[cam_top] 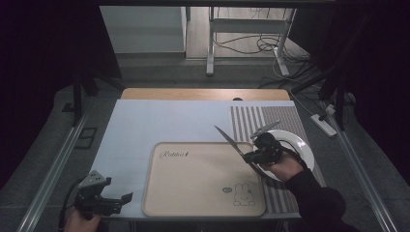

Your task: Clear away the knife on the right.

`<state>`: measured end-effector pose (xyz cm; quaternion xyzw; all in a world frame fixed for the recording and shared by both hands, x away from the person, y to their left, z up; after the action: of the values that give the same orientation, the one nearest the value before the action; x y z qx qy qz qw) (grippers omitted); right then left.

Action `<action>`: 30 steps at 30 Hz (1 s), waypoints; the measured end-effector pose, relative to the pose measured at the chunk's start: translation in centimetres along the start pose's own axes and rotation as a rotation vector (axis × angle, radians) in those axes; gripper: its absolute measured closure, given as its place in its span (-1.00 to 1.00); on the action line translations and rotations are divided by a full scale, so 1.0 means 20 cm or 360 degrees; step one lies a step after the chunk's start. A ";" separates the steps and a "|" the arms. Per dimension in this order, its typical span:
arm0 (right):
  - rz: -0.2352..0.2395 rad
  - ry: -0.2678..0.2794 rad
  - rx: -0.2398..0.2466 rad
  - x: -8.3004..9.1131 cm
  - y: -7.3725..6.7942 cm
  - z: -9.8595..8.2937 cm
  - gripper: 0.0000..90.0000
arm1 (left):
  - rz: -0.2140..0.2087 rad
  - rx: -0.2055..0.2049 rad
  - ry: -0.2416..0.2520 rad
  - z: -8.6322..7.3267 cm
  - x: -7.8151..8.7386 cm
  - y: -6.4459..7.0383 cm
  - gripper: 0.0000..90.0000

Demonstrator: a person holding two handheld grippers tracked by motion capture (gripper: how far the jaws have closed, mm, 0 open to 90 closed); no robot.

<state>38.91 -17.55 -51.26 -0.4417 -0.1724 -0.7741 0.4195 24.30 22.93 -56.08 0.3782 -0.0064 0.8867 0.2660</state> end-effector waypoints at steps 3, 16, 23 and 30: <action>0.0020 -0.0008 0.0015 -0.03 -0.06 -0.01 0.78 | 0.0000 0.0000 0.0000 0.00 0.00 0.00 -1.00; 0.0018 -0.0176 0.0017 -0.22 -0.20 -0.16 0.78 | -0.0001 -0.0008 -0.0001 0.00 0.00 0.00 -1.00; -0.0019 -0.0206 0.0041 -0.26 -0.21 -0.25 0.75 | 0.0002 -0.0012 -0.0009 0.00 0.00 0.00 -1.00; 0.0010 -0.0017 0.0075 -0.23 -0.21 -0.11 0.57 | 0.0001 -0.0019 -0.0014 0.00 -0.01 0.00 -1.00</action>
<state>35.45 -14.26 -55.84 -0.4363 -0.1916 -0.7661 0.4313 24.31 22.81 -56.18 0.3804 -0.0130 0.8851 0.2680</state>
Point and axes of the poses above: each handheld gripper's, and its own axes: x roughly backward along the jaws, z roughly out of its top, y roughly to its right, the point moved 9 cm from there along -x, roughly forward along the jaws, and after that the axes turned 2 degrees about y, right-handed, at the moved point
